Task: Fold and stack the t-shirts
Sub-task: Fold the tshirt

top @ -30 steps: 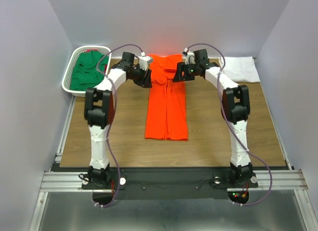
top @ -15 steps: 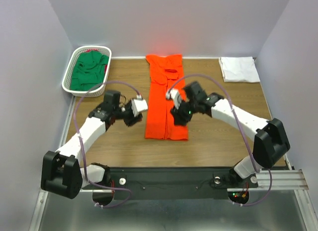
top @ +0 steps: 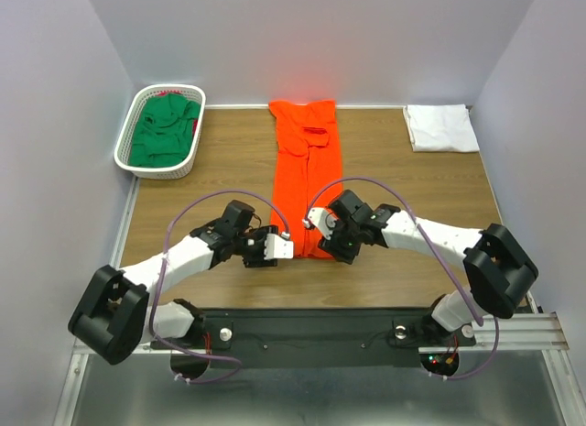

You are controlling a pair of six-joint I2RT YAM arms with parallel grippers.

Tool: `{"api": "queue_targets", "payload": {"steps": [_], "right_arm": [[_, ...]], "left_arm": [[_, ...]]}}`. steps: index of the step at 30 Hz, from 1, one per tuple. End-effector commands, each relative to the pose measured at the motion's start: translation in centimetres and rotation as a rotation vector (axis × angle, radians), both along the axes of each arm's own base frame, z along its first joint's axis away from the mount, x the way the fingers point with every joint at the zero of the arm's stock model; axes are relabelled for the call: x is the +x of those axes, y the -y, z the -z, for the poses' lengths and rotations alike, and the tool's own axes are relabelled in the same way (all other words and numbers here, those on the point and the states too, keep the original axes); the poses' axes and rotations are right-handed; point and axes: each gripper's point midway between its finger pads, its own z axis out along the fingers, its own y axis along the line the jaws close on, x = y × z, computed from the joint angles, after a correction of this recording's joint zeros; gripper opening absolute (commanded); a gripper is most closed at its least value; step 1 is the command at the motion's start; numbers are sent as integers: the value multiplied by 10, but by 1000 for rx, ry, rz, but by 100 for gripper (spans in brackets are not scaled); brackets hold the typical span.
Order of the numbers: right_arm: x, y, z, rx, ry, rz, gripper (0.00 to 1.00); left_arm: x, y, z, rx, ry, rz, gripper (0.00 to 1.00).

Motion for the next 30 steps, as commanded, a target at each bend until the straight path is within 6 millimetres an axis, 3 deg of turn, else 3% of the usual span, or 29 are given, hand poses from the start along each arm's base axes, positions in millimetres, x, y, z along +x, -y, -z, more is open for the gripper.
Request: {"api": "queue_targets", "payload": {"steps": [1,6,9,12,13,15,17,19,20,23,24,27,30], "right_arm": [[9,-8,6,10,69,-22,48],[-2,4,37,-44,35,-31,47],[-9,12,48,-62,20,-33,47],[-12,17,56,-79,12,-30,38],[-12,17,58,-82,11,-28,30],[-12,18,57,-88,15,-20,22],[-9,14,45,-57,31,-8,10],[-9,8,30,-23,34,1,3],[-11,2,12,13,23,5,1],[-22,-3,-16,63,-17,5,1],[-27,-3,-25,78,-19,-2,1],[-47,3,-27,72,-92,-30,1],[-43,-6,-41,102,-81,-49,1]], "left_arm": [[8,11,7,15,17,-1,62],[12,13,20,60,23,-13,62],[11,8,32,104,6,-25,56],[9,10,35,112,-21,-40,34],[11,9,34,113,-20,-55,19],[10,7,33,131,-37,-68,10],[9,10,22,117,-46,-57,0],[-2,9,14,113,-78,-35,0],[-6,15,-3,60,-69,-9,0],[-25,18,-28,4,-92,42,0],[-36,13,-28,20,-130,54,0],[-52,6,-31,40,-150,84,0],[-55,0,-32,57,-148,83,0]]}}
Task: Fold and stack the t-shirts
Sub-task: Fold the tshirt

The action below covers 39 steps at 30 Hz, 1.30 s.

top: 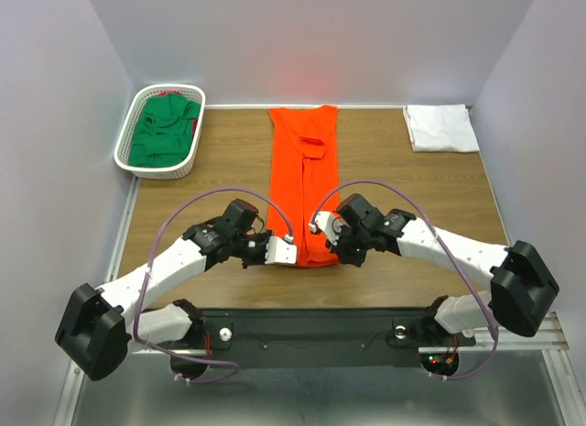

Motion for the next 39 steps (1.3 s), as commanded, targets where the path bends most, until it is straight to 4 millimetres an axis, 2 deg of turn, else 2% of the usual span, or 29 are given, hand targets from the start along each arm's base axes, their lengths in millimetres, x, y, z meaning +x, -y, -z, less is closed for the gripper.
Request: {"api": "queue_targets", "payload": {"steps": [1,4,6,9,11,12,14,16,17,18,20,21,22,23,24,25,27,28,29,30,31,32,33,34,35,36,37,38,39], "right_arm": [[-10,-9,-22,30,-44,-35,1],[15,-12,-37,18,45,-8,1],[31,-12,-38,-3,76,-10,1],[71,-6,-50,7,115,39,0],[93,-9,-64,16,171,31,1],[103,-9,-57,-5,166,35,1],[129,-8,-67,8,198,47,1],[150,-3,-60,-3,191,64,1],[160,-2,-60,-3,201,63,1],[177,0,-71,12,229,81,1],[192,0,-60,-7,224,73,1],[200,-1,-59,-8,229,72,1],[215,0,-67,0,254,86,1],[223,0,-56,-16,241,79,1],[230,0,-54,-15,245,77,1],[243,-1,-62,-6,273,80,1],[256,-2,-46,-22,257,79,1],[269,-3,-52,-14,280,82,1],[275,-4,-51,-15,285,84,1],[282,-3,-37,-27,267,84,1],[288,-3,-36,-30,274,87,0],[299,-5,-42,-23,297,89,1],[305,-4,-29,-42,286,97,1],[311,-2,-26,-50,289,109,10],[318,0,-25,-53,294,127,14],[327,1,-32,-54,320,148,21],[334,8,-30,-56,319,177,29],[338,11,-32,-51,322,198,36],[341,16,-37,-46,324,228,37]], "left_arm": [[-27,-10,0,36,-103,34,0],[-21,-3,-15,1,-118,-9,0],[-8,1,-25,-11,-95,-32,0],[23,7,-42,-47,-28,-67,0],[42,6,-43,-36,-13,-102,0],[55,8,-53,-49,14,-113,0],[78,5,-51,-40,27,-140,0],[102,7,-64,-63,68,-156,0],[113,6,-59,-53,61,-160,0],[131,4,-72,-70,92,-178,0],[154,2,-67,-56,101,-192,1],[171,0,-79,-67,136,-210,1],[181,0,-81,-68,149,-211,1],[196,2,-80,-64,154,-215,1],[204,3,-81,-67,158,-215,1],[214,1,-68,-52,129,-225,1],[234,5,-76,-64,150,-223,1],[243,3,-63,-49,129,-231,1],[249,3,-60,-47,129,-231,1],[260,5,-66,-54,153,-229,1],[266,4,-62,-51,153,-234,1],[273,3,-48,-36,133,-243,3],[283,3,-51,-43,147,-247,4],[288,3,-38,-31,126,-255,12],[294,3,-36,-32,128,-263,19],[304,2,-43,-41,146,-278,25],[310,3,-44,-51,156,-288,32],[315,3,-43,-61,151,-310,35],[321,1,-47,-67,164,-336,35]]}}
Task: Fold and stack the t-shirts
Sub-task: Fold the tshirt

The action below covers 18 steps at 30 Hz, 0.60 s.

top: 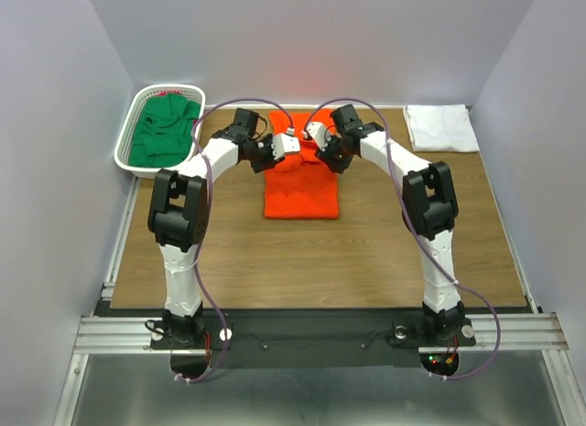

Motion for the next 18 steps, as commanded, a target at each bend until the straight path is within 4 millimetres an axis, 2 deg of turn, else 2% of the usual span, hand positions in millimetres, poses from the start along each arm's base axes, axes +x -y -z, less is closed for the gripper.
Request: {"api": "queue_targets", "payload": {"steps": [1,3,4,5,6,7,8,9,10,11,12,13,14,15,17,18], "right_arm": [[34,21,-49,37,124,109,43],[30,27,-60,55,127,145,48],[21,30,-71,72,127,151,52],[12,30,-75,82,120,144,52],[3,30,-78,98,107,135,51],[-16,26,-66,121,47,114,49],[-29,24,-82,152,54,103,45],[-44,14,-80,164,32,70,43],[-57,11,-75,155,12,56,41],[-76,10,-57,127,-31,34,39],[-88,6,-49,116,-54,13,38],[-103,-5,-50,118,-59,-25,38],[-112,-8,-42,109,-82,-40,39],[-125,-9,-29,92,-111,-51,39],[-136,-16,-18,76,-121,-71,40],[-138,-18,-11,78,-119,-72,41]], "left_arm": [[39,1,-49,-75,145,-65,38],[41,0,-60,-116,148,-98,42],[37,-5,-68,-127,153,-106,51],[32,-6,-70,-131,151,-108,51],[17,-9,-57,-124,116,-92,51],[6,-10,-54,-121,97,-81,51],[-9,-9,-68,-144,114,-53,51],[-32,-13,-46,-133,50,-38,51],[-44,-13,-43,-137,35,-21,51],[-58,-12,-49,-146,38,-4,51],[-70,-10,-43,-155,13,17,51],[-87,-12,-26,-142,-32,28,51],[-96,-12,-25,-145,-36,43,52],[-112,-11,-9,-137,-75,61,52],[-120,-11,-3,-125,-50,82,55],[-129,-13,10,-103,-59,85,55]]}}
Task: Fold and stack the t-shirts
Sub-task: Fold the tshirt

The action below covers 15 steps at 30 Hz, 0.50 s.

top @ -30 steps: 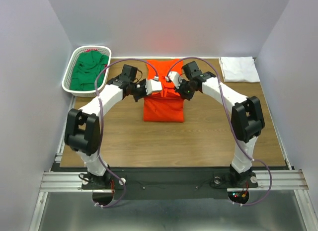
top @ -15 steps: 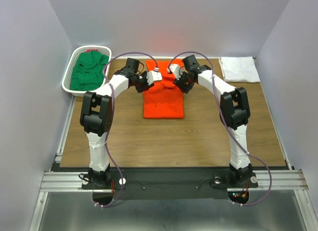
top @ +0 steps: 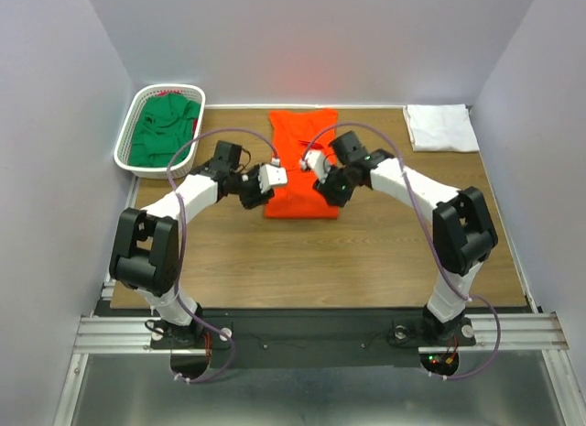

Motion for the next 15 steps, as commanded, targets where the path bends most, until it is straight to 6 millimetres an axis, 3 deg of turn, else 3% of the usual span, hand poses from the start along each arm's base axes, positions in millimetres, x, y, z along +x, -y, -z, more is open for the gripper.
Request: {"api": "queue_targets", "payload": {"steps": [1,8,15], "right_arm": [[-19,-15,28,3,-40,-35,41],[-23,-20,57,-26,-53,-53,42],[-28,-10,86,-76,-79,-45,38]], "left_arm": [[-24,8,20,1,15,74,56],[-25,9,47,59,17,111,57],[-27,19,65,102,-23,130,57]]}}
